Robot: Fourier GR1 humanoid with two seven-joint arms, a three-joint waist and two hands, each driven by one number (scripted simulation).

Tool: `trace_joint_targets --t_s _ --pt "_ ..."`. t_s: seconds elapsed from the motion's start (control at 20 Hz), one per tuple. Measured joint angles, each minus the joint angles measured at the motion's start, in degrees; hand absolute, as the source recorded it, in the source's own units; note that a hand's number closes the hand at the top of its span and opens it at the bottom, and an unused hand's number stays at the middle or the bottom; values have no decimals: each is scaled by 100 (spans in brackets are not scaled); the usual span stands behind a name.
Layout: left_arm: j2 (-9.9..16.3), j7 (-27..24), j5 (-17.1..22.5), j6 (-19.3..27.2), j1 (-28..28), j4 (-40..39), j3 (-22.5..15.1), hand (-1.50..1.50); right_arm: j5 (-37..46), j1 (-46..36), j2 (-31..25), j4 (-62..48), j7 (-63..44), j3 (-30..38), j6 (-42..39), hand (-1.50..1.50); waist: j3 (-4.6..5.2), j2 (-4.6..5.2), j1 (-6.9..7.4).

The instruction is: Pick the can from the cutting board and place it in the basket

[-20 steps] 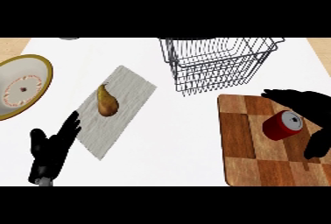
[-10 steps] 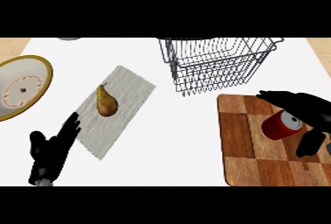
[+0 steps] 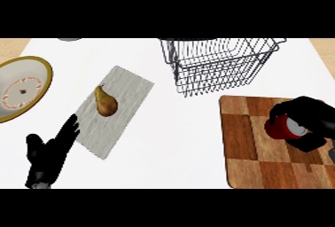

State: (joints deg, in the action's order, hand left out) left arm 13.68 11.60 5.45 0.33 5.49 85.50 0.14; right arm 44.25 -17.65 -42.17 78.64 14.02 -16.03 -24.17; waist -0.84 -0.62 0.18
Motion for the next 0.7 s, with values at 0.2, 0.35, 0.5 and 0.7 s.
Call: trace_joint_targets --t_s 0.2,0.35,0.5,0.7 --pt "0 -22 5 -40 50 66 4 0 219 -43 13 -78 160 -37 195 150 11 -1 14" --pt "-61 49 -70 41 43 57 -29 0 419 -116 237 -84 27 -144 295 150 23 -20 14" --pt "-85 98 -135 86 57 96 -72 0 691 -191 1022 357 -933 -549 175 150 50 -50 10" --pt "-82 83 -103 18 10 91 -91 0 1155 -213 2390 624 -2346 -1257 166 150 51 -31 81"
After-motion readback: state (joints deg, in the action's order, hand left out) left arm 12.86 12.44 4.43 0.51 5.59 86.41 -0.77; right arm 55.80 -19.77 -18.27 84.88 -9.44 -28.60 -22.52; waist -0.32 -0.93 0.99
